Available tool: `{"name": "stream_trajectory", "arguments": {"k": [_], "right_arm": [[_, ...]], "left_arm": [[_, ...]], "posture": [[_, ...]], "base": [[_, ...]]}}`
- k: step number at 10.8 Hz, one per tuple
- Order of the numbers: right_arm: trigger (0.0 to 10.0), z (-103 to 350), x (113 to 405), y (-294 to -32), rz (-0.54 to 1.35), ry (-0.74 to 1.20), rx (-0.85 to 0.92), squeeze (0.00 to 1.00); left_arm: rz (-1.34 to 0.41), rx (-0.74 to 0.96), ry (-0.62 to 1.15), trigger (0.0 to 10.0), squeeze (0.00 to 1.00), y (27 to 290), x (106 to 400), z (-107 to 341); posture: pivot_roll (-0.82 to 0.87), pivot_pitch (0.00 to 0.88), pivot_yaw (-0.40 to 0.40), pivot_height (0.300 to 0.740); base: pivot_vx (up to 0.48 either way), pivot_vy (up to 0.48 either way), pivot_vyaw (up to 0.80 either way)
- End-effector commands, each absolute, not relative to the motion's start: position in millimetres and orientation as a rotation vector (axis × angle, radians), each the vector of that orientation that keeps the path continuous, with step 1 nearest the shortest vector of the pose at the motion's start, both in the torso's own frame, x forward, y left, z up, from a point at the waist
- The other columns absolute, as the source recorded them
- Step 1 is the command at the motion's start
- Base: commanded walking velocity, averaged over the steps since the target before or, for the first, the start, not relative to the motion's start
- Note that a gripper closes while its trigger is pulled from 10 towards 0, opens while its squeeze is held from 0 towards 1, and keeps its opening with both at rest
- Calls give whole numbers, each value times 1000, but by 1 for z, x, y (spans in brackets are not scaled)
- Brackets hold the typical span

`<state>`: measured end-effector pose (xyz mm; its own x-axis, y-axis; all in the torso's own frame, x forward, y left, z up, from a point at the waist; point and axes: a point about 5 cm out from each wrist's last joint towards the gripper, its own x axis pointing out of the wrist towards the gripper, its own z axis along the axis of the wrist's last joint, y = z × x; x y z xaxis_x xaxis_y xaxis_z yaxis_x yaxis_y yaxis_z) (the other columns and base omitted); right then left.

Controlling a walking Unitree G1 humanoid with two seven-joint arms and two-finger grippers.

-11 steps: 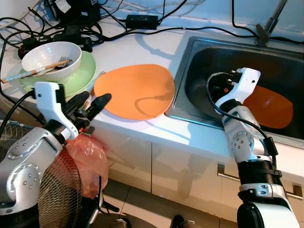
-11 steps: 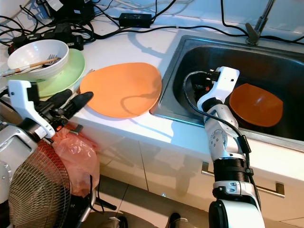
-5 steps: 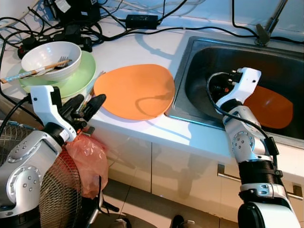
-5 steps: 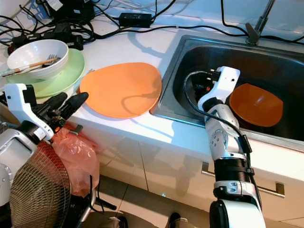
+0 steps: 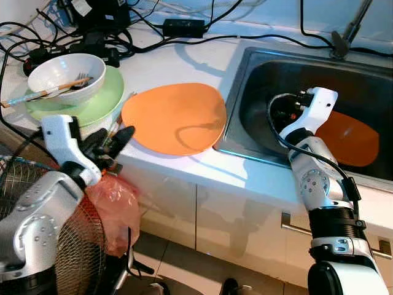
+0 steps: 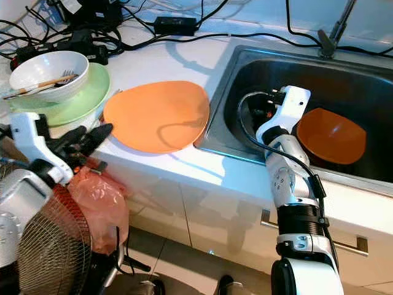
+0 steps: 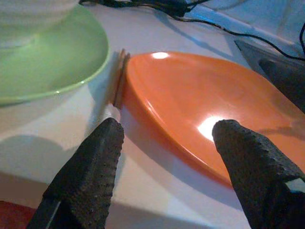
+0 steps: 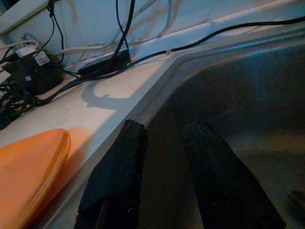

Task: Kitchen organization

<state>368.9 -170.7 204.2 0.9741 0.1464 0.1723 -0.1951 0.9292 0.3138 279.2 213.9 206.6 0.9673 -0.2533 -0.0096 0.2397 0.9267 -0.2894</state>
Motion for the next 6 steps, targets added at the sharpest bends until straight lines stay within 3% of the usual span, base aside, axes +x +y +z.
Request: {"name": "stream_trajectory", "arguments": {"k": [1, 6], "right_arm": [[10000, 209, 369, -171, 180, -156, 324, 0], [10000, 209, 368, -172, 179, -154, 324, 0]], "left_arm": [[-251, -310, 63, 10000, 0, 212, 281, 205], [-269, -326, 89, 10000, 0, 198, 286, 207]], "posture": [[128, 175, 18, 740], [125, 184, 18, 740]], "base": [[0, 0, 0], [0, 0, 0]]}}
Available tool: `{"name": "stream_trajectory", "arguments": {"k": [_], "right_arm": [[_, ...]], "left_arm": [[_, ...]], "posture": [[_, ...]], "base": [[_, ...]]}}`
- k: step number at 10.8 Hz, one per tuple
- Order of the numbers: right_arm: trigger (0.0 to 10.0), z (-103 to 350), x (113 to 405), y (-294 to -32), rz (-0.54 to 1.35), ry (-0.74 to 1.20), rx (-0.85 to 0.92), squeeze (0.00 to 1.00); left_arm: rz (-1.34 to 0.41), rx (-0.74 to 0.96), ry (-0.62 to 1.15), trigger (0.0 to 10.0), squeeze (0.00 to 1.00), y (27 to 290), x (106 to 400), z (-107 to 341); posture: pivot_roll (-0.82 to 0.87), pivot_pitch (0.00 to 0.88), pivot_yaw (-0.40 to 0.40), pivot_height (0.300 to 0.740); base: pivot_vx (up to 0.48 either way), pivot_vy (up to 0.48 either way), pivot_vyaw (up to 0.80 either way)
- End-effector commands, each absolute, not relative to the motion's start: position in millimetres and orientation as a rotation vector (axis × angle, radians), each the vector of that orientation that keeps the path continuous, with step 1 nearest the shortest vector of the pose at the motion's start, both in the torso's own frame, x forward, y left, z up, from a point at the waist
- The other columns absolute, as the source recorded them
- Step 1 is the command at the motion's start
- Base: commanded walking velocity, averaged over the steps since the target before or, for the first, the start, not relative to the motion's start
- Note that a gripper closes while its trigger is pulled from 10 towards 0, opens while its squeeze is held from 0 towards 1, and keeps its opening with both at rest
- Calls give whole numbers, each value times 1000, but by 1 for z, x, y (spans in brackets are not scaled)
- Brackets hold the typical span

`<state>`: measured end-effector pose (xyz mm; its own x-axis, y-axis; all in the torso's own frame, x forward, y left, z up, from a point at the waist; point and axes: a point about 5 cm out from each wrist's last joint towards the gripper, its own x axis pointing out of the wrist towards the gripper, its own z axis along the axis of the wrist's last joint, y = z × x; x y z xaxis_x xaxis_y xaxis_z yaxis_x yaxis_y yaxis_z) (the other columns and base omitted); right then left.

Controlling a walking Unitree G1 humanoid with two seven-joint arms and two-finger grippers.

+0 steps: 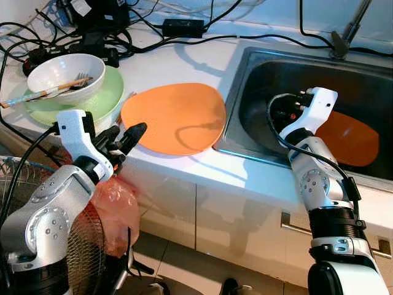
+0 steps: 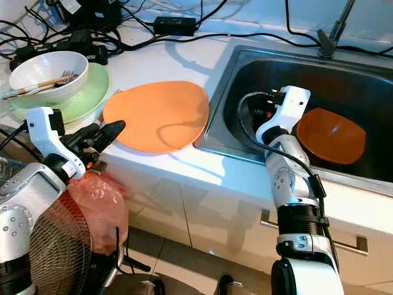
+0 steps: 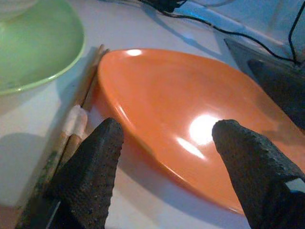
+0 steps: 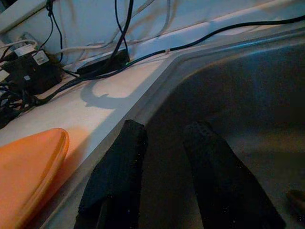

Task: Kitchen organization

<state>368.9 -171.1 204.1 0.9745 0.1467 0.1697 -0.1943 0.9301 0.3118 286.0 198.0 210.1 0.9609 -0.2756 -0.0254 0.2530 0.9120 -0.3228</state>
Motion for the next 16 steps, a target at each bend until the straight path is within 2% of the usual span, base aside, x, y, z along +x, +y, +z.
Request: {"name": "stream_trajectory", "arguments": {"k": [1, 11, 16], "right_arm": [[10000, 209, 369, -172, 179, -154, 324, 0], [10000, 211, 369, -171, 188, -156, 323, 0], [10000, 211, 370, -170, 189, -156, 323, 0]], "left_arm": [[-264, -325, 86, 10000, 0, 197, 287, 210], [-197, -389, 107, 10000, 0, 195, 296, 217], [-141, -412, 133, 10000, 0, 204, 296, 212]], "posture": [[125, 184, 19, 740], [120, 182, 17, 740], [121, 173, 17, 740]], "base": [[0, 0, 0], [0, 0, 0], [0, 0, 0]]}}
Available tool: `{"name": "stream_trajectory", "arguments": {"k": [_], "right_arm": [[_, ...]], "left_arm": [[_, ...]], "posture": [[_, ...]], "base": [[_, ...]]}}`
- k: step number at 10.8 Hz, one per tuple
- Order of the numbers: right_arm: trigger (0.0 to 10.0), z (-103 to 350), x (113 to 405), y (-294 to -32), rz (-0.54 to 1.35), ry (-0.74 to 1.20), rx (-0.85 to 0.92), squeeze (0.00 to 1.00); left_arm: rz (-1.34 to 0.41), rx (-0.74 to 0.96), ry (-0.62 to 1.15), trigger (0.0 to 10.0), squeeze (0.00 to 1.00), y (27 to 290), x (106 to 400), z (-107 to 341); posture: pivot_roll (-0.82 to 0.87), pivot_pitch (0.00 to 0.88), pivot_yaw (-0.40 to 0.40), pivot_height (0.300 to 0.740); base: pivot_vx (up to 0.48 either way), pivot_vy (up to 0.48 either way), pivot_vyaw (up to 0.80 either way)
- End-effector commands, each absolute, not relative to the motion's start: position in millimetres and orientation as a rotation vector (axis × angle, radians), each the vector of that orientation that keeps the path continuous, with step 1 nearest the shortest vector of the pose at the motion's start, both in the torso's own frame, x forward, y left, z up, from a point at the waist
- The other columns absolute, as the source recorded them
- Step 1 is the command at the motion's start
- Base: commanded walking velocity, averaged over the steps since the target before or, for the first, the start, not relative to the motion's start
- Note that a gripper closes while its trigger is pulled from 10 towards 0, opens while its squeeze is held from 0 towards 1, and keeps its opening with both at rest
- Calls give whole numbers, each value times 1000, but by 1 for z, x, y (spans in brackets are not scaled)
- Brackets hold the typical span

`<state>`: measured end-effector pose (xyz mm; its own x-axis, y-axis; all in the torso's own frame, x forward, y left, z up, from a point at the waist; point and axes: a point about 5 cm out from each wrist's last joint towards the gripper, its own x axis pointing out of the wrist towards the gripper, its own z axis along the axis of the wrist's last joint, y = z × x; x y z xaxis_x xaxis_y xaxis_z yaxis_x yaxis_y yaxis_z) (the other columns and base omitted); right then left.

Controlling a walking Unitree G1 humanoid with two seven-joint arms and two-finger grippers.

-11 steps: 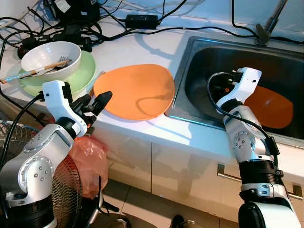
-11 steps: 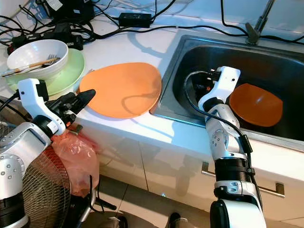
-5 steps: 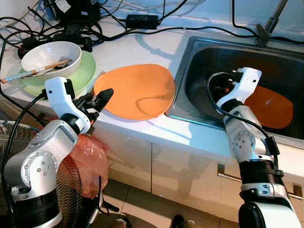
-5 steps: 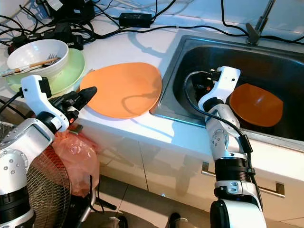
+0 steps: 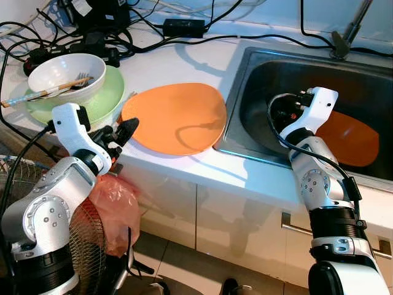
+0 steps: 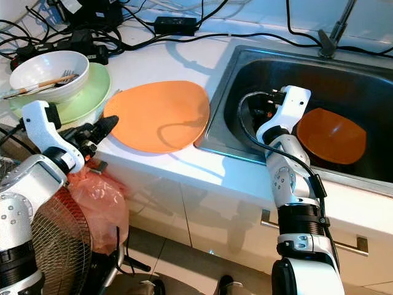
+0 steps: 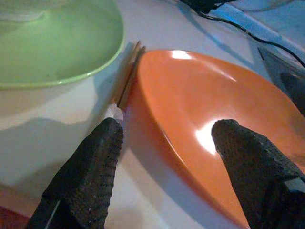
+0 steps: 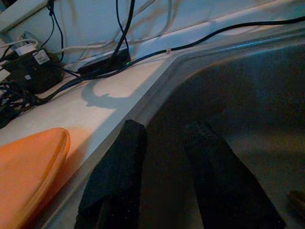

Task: Kitchen organization

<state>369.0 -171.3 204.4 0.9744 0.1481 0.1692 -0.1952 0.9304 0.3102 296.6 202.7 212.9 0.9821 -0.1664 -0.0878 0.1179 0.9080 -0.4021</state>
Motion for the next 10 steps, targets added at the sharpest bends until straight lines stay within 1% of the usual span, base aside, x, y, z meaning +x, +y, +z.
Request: {"name": "stream_trajectory", "arguments": {"k": [1, 6, 10], "right_arm": [[10000, 211, 369, -170, 188, -158, 323, 0], [10000, 213, 368, -169, 192, -163, 321, 0], [10000, 213, 368, -169, 189, -160, 320, 0]], "left_arm": [[-145, -418, 148, 10000, 0, 201, 296, 208], [-170, -453, 193, 10000, 0, 189, 302, 203], [-188, -462, 213, 10000, 0, 183, 305, 202]], "posture": [[120, 174, 17, 740], [109, 164, 19, 740], [103, 178, 19, 740]], "base": [[0, 0, 0], [0, 0, 0], [0, 0, 0]]}}
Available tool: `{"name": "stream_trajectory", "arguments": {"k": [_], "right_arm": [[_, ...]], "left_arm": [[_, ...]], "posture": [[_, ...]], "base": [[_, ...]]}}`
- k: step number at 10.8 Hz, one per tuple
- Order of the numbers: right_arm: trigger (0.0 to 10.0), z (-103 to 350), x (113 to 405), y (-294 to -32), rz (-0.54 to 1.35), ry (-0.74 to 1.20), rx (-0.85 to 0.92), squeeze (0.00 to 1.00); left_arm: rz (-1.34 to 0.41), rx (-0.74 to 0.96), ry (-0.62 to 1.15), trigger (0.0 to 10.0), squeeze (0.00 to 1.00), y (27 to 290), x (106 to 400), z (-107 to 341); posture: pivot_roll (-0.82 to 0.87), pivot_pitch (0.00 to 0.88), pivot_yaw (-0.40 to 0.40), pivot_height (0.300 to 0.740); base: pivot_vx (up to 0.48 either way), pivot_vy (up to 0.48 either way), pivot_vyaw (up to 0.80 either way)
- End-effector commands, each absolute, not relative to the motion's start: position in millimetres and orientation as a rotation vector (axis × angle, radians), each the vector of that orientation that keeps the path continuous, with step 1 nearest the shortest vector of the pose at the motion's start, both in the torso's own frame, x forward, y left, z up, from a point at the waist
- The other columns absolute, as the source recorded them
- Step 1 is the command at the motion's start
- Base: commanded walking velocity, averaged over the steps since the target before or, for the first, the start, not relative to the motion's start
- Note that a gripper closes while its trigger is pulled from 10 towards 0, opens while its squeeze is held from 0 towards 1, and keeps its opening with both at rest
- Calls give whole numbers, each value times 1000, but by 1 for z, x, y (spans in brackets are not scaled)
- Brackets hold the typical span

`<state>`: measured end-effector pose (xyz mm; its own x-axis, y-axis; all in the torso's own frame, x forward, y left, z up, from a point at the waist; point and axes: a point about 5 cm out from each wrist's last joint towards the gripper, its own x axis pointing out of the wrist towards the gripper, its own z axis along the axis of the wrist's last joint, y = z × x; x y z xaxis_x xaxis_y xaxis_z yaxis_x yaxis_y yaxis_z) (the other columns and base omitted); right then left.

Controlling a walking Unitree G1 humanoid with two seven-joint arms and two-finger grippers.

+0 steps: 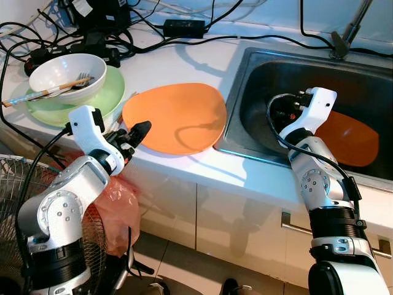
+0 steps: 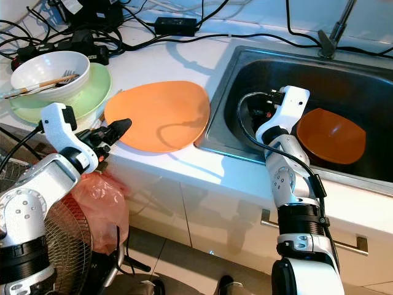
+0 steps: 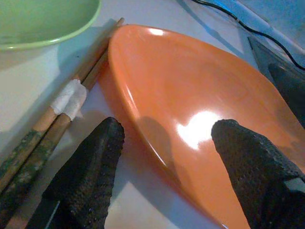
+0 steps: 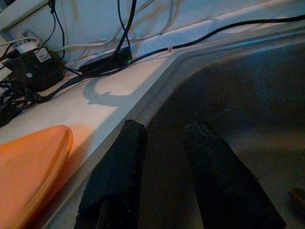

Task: Kitchen organization

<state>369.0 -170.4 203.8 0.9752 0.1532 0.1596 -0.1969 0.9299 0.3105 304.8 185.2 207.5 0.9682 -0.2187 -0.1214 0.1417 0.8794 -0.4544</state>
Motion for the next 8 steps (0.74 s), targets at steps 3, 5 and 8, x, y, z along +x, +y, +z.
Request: {"name": "stream_trajectory", "arguments": {"k": [3, 5, 8], "right_arm": [[10000, 213, 368, -169, 189, -159, 321, 0], [10000, 213, 367, -169, 191, -159, 321, 0], [10000, 213, 367, -169, 191, -157, 321, 0]], "left_arm": [[-197, -513, 233, 10000, 0, 174, 308, 199], [-208, -514, 251, 10000, 0, 166, 309, 196], [-198, -526, 264, 10000, 0, 163, 312, 194]], "posture": [[100, 190, 18, 740], [95, 190, 16, 740], [93, 190, 16, 740]], "base": [[0, 0, 0], [0, 0, 0], [0, 0, 0]]}}
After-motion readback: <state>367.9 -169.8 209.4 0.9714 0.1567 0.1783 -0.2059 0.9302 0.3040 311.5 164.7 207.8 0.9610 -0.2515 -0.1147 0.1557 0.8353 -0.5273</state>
